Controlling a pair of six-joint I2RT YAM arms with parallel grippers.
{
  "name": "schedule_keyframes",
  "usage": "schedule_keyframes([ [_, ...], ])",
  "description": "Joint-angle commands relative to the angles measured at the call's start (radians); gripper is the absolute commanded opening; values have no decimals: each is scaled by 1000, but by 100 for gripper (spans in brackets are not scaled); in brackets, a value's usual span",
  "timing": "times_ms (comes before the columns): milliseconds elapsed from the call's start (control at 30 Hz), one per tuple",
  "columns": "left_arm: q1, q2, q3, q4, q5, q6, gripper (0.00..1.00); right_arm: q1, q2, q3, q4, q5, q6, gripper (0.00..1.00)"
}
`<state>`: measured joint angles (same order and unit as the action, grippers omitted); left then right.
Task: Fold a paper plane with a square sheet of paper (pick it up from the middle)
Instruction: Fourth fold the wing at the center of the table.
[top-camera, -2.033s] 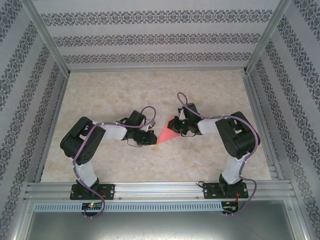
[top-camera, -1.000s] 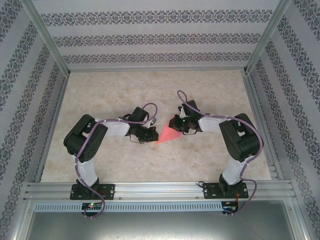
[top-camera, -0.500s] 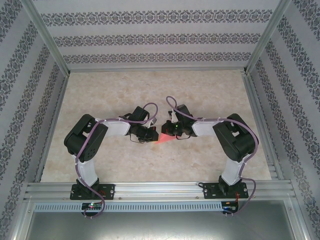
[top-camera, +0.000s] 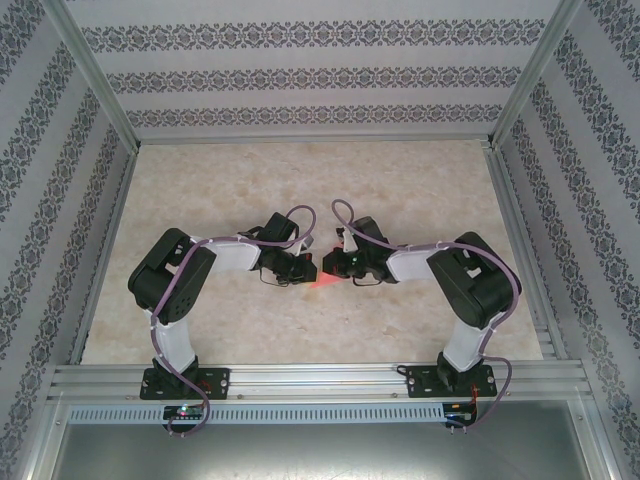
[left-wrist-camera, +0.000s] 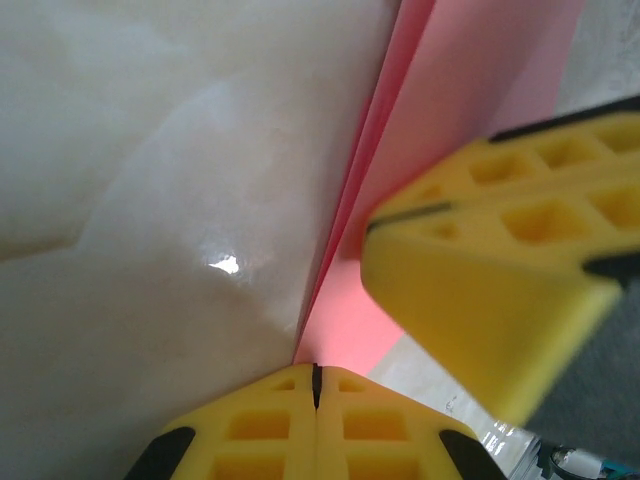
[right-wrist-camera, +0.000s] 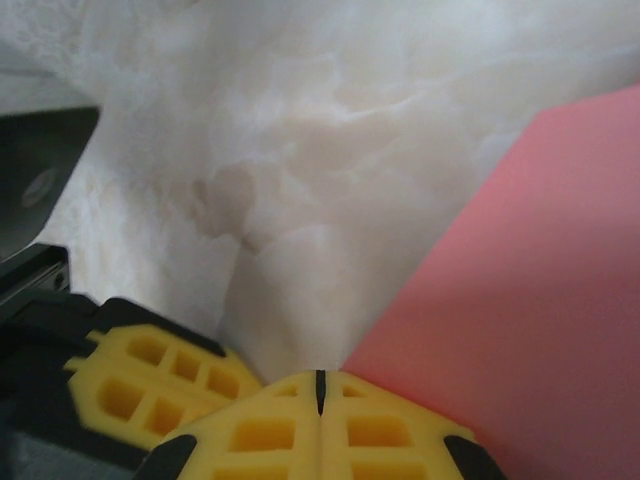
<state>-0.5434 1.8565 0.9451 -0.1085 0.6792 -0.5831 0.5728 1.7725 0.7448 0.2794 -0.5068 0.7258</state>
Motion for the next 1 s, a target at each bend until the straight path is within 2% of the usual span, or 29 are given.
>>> schedule_keyframes([
  [0,-5,55,-22,-107,-79,9,0,18,-26,-7,-4,-6,-17,3],
  [300,-6,49,-29,-124,-88,14,0,-27,53,0,-54,64,17,2],
  [567,-5,49,-46,-151,-97,20,0,-216,22,-31,-81,70,25,3],
  [967,-6,46,-44,-153,-81,26,0,-367,42,-19,-62,92,86,6],
])
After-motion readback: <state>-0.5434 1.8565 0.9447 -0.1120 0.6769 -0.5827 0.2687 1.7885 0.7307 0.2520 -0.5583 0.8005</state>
